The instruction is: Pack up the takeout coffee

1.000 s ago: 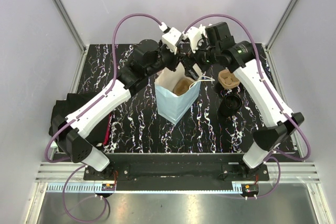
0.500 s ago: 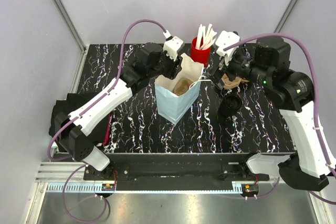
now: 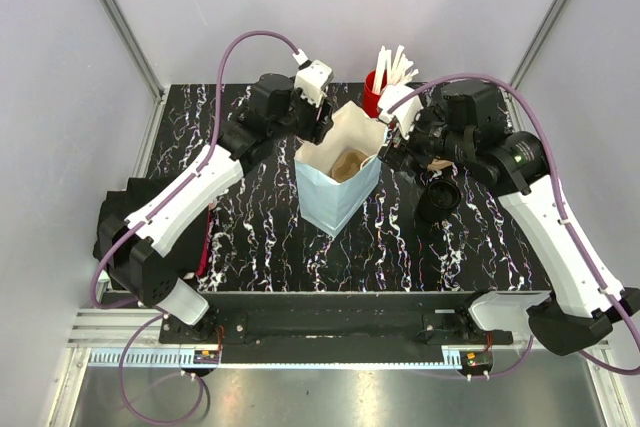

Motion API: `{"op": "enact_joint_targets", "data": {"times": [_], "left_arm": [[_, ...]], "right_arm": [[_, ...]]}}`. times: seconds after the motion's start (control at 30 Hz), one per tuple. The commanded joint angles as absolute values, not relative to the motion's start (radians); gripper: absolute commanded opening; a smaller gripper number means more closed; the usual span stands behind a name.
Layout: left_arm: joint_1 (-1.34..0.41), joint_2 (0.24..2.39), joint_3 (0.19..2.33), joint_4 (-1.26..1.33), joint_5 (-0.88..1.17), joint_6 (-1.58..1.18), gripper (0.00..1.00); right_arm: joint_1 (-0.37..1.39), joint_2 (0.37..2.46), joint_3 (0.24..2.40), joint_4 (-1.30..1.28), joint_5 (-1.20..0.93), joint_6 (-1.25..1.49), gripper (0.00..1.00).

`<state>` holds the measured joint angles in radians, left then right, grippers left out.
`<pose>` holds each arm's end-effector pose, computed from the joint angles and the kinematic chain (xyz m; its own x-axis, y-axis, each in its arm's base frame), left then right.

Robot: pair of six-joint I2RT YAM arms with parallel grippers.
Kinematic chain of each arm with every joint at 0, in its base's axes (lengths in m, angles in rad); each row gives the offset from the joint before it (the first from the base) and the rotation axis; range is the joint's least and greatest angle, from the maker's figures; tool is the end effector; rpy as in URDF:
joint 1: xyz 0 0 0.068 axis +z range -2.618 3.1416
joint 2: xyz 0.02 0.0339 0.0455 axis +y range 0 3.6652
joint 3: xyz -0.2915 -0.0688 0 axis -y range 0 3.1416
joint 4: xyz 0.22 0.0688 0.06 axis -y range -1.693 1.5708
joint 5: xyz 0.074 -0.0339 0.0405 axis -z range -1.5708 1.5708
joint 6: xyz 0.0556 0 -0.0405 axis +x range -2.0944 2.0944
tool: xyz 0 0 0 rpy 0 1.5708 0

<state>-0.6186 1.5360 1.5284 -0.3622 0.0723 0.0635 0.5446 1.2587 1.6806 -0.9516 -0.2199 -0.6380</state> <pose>0.2836 -0.2068 0.4164 -0.2537 0.2583 -0.9322 0.6507 0.7586 0.0331 0.1796 0.1230 0.4709 0.0499 -0.6494 -0.7588 -0.7929 0.4363 -0.4254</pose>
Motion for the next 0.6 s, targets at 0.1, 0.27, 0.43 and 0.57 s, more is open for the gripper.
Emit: {"op": "enact_joint_targets", "data": {"times": [0.1,0.27,0.43,0.57], "left_arm": [[-0.600,1.502,1.548,-0.339,0.132,0.068,0.52],[-0.600,1.526,1.568,-0.348,0.150,0.060,0.46],[-0.600,1.540,1.572,-0.348,0.155,0.058,0.43],[-0.600,1.546,1.575,-0.350,0.160,0.058,0.40]], "right_arm": [[0.552,1.223,1.646,-0.899,-0.175,-0.676,1.00],[0.552,1.221,1.609,-0.888,-0.173,-0.678,0.98],[0.552,1.218,1.560,-0.848,-0.170,-0.681,0.93],[0.552,1.221,1.536,-0.819,-0.169,-0.676,0.88]]}}
